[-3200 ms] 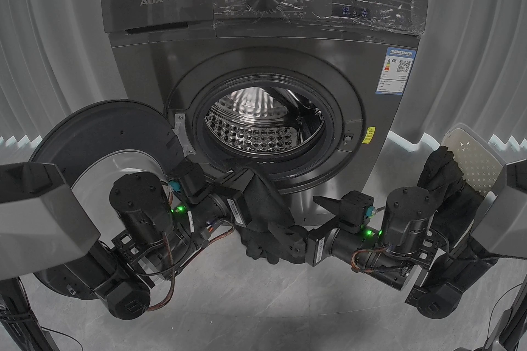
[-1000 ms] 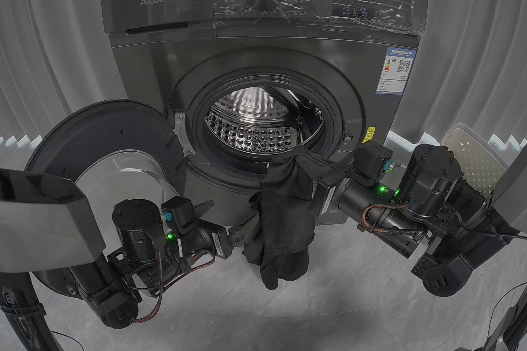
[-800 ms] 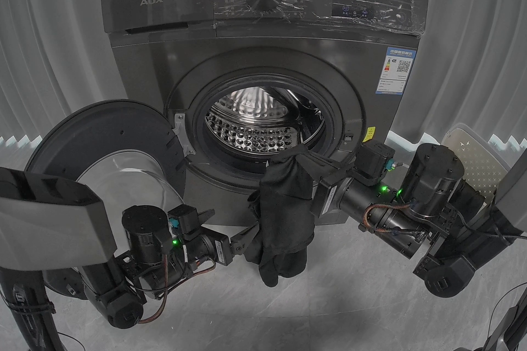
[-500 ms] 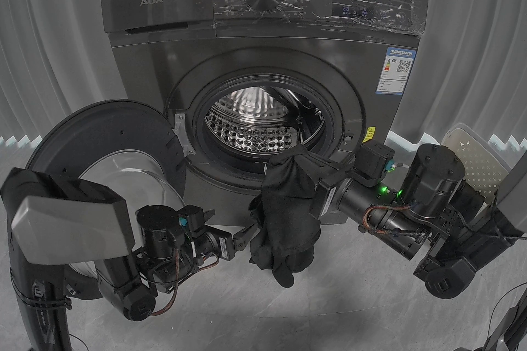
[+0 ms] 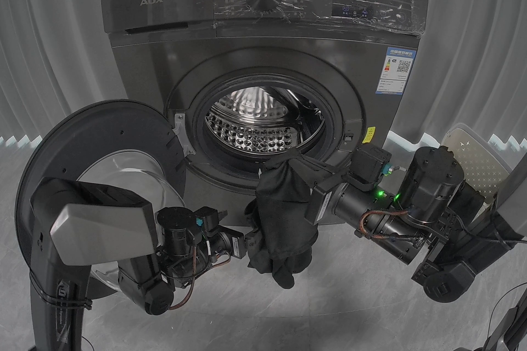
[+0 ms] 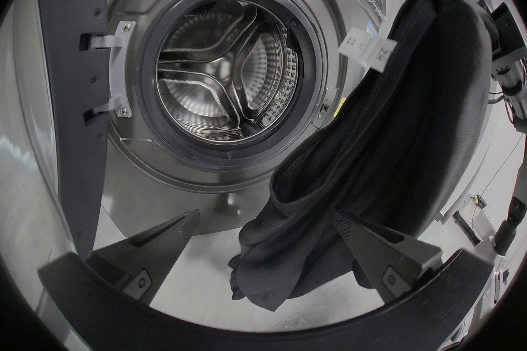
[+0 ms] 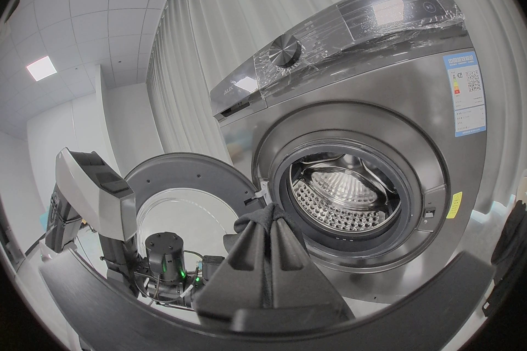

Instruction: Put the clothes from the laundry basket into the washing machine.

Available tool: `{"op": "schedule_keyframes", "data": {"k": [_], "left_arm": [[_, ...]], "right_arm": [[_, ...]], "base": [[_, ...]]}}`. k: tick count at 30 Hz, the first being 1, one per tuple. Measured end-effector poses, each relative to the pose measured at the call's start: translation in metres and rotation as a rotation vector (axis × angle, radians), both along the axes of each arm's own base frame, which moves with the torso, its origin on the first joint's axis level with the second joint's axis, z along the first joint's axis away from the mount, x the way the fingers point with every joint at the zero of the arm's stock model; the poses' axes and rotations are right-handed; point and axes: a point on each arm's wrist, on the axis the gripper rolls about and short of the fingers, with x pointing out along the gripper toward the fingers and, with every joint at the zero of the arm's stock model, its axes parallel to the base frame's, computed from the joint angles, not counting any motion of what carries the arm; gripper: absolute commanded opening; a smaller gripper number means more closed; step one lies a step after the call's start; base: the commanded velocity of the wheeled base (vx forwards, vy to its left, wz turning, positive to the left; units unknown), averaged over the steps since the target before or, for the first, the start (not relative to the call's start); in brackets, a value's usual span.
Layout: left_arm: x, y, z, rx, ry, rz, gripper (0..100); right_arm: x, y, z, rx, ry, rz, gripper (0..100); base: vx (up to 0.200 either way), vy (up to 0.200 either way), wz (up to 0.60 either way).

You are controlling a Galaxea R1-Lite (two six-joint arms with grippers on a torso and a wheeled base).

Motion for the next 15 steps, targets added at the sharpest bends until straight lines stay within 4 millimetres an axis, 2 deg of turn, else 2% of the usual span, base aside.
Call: {"op": "schedule_keyframes", "data": {"k": [5, 11, 12, 15], "left_arm": [[0.011, -0.001, -0.005, 0.000, -0.016, 0.003, 100], [0.033, 0.001, -0.011, 0.006, -0.067, 0.022, 100], [0.035, 0.001, -0.013, 0.004, -0.070, 0.015, 0], [0.039, 0.000, -0.015, -0.002, -0.074, -0.005, 0]], "right_arm": [[-0.001, 0.001, 0.000, -0.001, 0.001, 0.003, 0], [-0.006, 0.003, -0.002, -0.005, 0.009, 0.019, 0], [-0.007, 0.004, -0.003, -0.007, 0.010, 0.022, 0], [-0.008, 0.004, -0.004, -0.010, 0.013, 0.026, 0]], "base": [[0.000, 0.000, 0.00], [0.000, 0.000, 0.00], [0.000, 0.000, 0.00], [0.000, 0.000, 0.00]]}}
